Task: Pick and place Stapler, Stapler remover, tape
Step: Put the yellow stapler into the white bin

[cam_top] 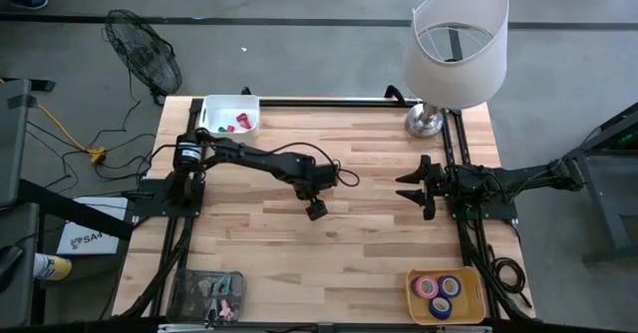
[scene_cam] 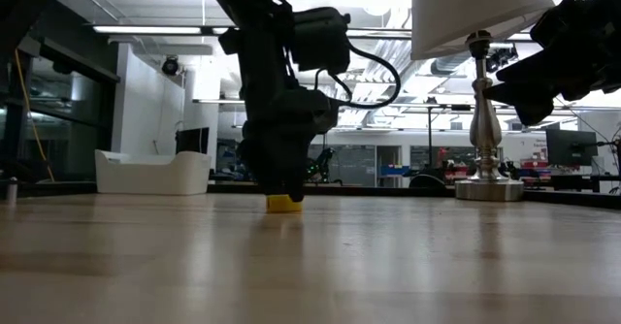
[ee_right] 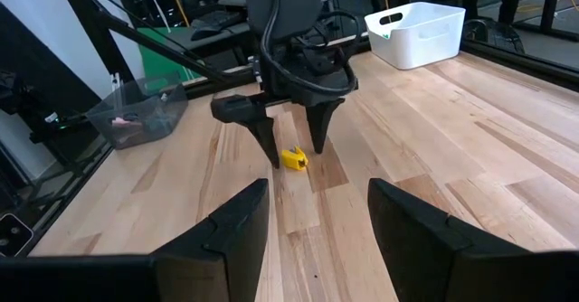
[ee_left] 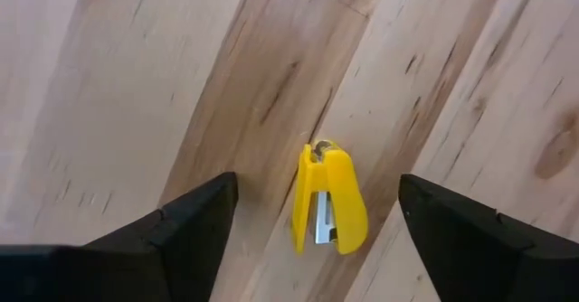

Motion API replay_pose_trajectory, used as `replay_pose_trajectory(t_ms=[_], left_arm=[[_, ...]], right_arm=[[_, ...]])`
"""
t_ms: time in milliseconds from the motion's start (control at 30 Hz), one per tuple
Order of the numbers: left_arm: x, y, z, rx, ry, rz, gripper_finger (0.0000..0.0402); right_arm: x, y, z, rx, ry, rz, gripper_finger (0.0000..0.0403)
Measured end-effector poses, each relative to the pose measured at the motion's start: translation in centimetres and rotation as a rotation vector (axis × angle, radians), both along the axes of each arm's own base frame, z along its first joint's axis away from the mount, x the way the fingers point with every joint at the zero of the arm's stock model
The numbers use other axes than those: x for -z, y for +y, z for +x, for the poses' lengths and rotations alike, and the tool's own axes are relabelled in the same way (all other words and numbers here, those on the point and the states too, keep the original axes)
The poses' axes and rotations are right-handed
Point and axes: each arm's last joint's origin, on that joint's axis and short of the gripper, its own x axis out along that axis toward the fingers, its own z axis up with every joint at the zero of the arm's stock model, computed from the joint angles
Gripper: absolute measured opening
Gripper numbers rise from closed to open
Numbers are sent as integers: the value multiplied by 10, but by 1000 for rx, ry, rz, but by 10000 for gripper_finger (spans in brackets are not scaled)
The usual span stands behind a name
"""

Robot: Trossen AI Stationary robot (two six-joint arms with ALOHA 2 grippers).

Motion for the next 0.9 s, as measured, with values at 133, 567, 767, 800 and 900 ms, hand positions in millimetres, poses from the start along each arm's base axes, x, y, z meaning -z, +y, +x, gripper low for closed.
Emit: replay_pose_trajectory(t_ms=[133,567,767,800,900], left_arm=[[2,-2,-2,13,27,38,270],[4,-2,-5,57,53,89,109],[-1,9,-7,111,34,66,55],[-4,13,-7,122,23,63,55],[-12,23,-16,135,51,59,55]], right_arm=[[0,0,0,0,0,0,181],[0,0,0,0,-1,0,181],[0,0,0,0,0,0,181],[0,0,0,0,0,0,181],[0,0,0,0,0,0,181]])
